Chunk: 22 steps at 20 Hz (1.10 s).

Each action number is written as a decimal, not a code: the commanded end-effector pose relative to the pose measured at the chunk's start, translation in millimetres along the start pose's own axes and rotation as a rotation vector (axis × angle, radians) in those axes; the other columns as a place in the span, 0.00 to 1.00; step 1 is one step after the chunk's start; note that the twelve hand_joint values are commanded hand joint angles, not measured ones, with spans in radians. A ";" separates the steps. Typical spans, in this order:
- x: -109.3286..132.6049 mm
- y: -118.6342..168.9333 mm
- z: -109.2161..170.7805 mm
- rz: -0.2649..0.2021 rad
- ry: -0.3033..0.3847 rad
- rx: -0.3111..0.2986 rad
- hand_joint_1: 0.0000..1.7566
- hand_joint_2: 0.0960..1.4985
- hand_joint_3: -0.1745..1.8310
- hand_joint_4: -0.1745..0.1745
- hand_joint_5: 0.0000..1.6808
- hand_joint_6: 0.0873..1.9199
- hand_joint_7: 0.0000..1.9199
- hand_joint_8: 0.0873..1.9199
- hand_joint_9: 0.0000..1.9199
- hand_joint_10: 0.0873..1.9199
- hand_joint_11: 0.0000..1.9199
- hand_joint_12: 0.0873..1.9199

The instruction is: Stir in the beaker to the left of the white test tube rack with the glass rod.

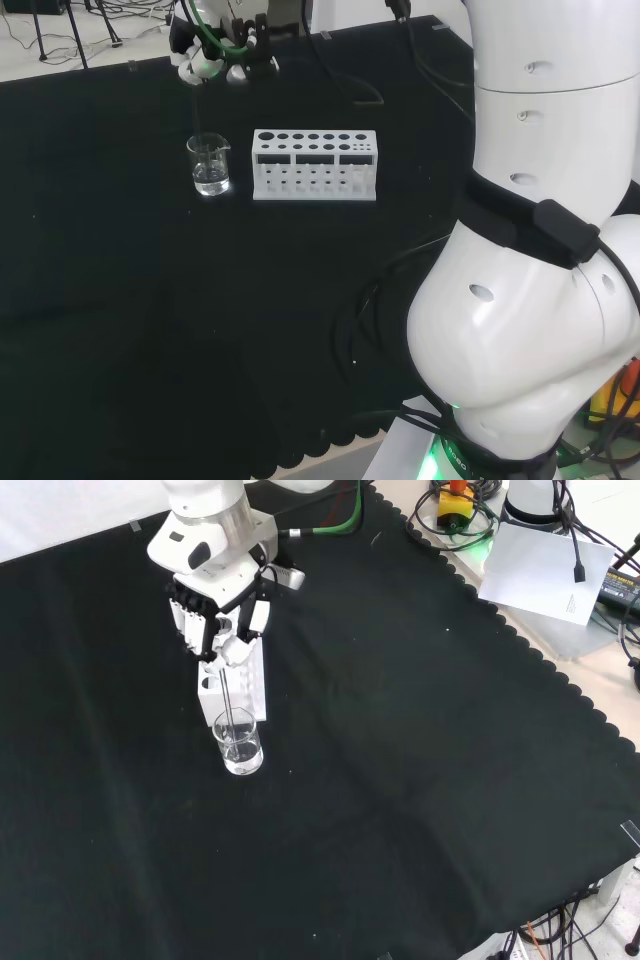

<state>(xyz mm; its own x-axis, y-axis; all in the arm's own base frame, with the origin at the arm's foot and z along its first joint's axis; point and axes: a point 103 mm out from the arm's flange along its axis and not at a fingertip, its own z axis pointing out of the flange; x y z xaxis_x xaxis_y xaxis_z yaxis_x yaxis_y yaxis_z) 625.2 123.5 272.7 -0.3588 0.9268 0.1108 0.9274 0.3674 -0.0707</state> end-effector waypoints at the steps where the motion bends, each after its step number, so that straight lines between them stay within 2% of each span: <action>1: -16.6 -4.3 -6.9 0.023 -0.018 -0.002 0.74 0.54 0.32 0.00 0.62 0.34 0.57 0.61 0.87 0.47 0.70 0.51; 7: -31.3 -26.2 -8.9 0.067 -0.009 -0.014 0.74 0.54 0.32 0.00 0.62 0.34 0.57 0.61 0.87 0.47 0.70 0.51; 11: -11.5 -34.7 -5.7 0.053 -0.011 -0.004 0.74 0.54 0.32 0.00 0.62 0.34 0.57 0.61 0.87 0.47 0.70 0.51; 13: 4.8 -32.1 -5.0 0.039 -0.013 0.003 0.74 0.54 0.32 0.00 0.62 0.34 0.57 0.61 0.87 0.47 0.70 0.51; 17: 21.1 -23.5 -3.1 0.019 -0.008 0.000 0.74 0.54 0.32 0.00 0.62 0.34 0.57 0.61 0.87 0.47 0.70 0.51; 22: 22.4 -8.2 2.5 0.016 -0.006 0.009 0.74 0.54 0.32 0.00 0.62 0.34 0.57 0.61 0.87 0.47 0.70 0.51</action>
<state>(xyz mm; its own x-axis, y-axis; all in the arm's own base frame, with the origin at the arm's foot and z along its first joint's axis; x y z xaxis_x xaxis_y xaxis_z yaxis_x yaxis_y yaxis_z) 600.1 132.9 278.8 -0.3413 0.9345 0.1011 0.9341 0.3491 -0.0740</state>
